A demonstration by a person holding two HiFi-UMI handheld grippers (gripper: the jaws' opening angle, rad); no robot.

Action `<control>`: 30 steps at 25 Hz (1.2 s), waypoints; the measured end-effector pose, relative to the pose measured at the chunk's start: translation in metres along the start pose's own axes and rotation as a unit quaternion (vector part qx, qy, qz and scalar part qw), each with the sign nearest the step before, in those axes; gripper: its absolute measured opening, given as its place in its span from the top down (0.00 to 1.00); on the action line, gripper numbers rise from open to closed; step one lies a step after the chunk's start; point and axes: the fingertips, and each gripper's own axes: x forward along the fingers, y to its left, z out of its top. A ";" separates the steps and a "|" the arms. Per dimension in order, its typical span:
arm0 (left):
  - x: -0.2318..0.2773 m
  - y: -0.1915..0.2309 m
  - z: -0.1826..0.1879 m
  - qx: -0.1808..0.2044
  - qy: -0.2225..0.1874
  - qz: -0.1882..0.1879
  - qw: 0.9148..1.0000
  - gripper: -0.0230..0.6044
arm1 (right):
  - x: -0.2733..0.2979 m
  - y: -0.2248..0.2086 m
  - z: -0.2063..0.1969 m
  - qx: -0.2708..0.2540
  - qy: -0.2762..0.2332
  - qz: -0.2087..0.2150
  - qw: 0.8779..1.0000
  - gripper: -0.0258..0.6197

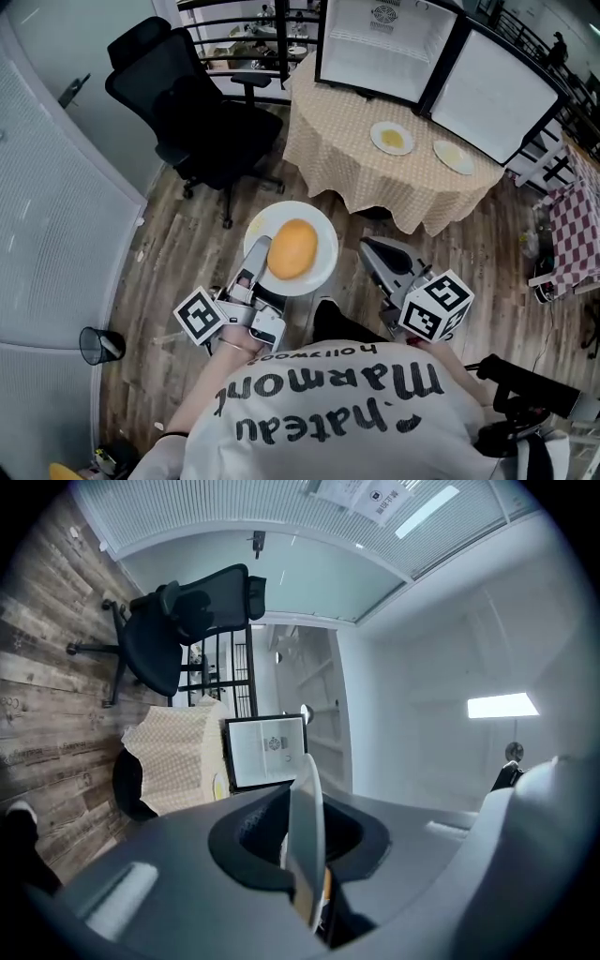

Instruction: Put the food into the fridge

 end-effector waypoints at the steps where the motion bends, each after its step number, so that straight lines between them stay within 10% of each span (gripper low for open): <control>1: 0.003 0.004 0.001 -0.003 0.004 0.000 1.000 0.89 | 0.003 -0.003 -0.002 0.002 0.002 -0.003 1.000 0.94; 30: 0.281 0.088 0.135 -0.004 0.079 -0.020 0.997 0.89 | 0.170 -0.229 0.091 -0.010 -0.053 -0.072 0.996 0.94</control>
